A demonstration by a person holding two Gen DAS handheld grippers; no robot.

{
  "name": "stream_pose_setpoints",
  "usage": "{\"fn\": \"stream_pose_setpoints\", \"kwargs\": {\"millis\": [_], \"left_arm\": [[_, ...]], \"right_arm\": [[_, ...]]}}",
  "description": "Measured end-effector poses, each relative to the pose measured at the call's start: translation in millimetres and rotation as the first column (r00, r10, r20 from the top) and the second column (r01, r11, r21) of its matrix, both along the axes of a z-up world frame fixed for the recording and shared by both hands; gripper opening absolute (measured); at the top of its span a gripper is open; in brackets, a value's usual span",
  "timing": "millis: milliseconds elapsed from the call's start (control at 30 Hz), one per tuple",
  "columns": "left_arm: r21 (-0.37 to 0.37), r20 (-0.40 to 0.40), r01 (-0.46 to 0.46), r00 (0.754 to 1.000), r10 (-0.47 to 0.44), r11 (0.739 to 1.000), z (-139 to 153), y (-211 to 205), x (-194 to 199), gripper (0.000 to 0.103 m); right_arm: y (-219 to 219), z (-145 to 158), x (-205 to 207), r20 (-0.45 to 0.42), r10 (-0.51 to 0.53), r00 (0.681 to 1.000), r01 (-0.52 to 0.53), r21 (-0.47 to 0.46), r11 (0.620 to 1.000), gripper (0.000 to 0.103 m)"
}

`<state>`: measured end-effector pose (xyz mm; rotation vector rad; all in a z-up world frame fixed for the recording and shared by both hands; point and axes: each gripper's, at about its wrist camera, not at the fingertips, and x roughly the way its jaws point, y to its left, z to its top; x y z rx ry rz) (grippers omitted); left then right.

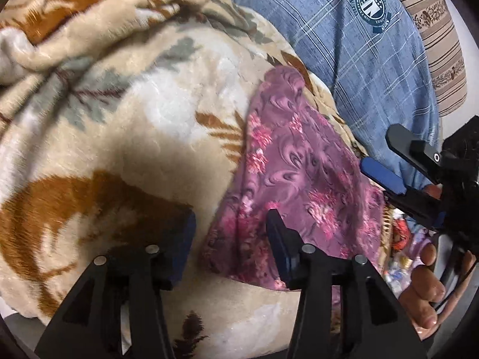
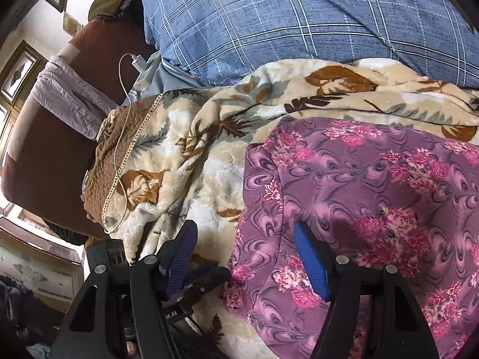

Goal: Fold small clothes

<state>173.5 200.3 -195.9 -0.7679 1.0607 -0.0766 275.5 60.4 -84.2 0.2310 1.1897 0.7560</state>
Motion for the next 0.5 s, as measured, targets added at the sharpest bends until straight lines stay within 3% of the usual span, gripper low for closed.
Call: {"fn": "stream_pose_setpoints", "kwargs": {"millis": [233,267,300,333,500], "left_arm": [[0.023,0.01,0.071,0.997,-0.071,0.997,4.4,-14.9,0.3,0.049],[0.028,0.011,0.072,0.997,-0.073,0.997,4.7,-15.8,0.1,0.044],[0.035,0.009,0.079,0.997,-0.079,0.996,4.6,-17.2,0.2,0.021],[0.021,-0.002,0.096,0.995,-0.096,0.995,1.4,-19.2,1.4,0.011],[-0.013,0.059,0.099,0.993,-0.098,0.995,9.4,-17.4,-3.7,0.009]], "right_arm": [[10.8,-4.5,4.8,-0.032,0.028,0.999,-0.028,-0.017,0.999,0.069],[13.5,-5.3,5.8,-0.038,0.034,0.999,-0.035,-0.022,0.999,0.069],[15.7,-6.1,6.2,-0.041,0.038,0.998,-0.039,-0.025,0.999,0.069],[18.5,-7.1,6.8,-0.047,0.045,0.998,-0.046,-0.028,0.999,0.069],[33.7,-11.2,11.6,-0.075,0.073,0.995,-0.077,-0.049,0.996,0.069]]}}
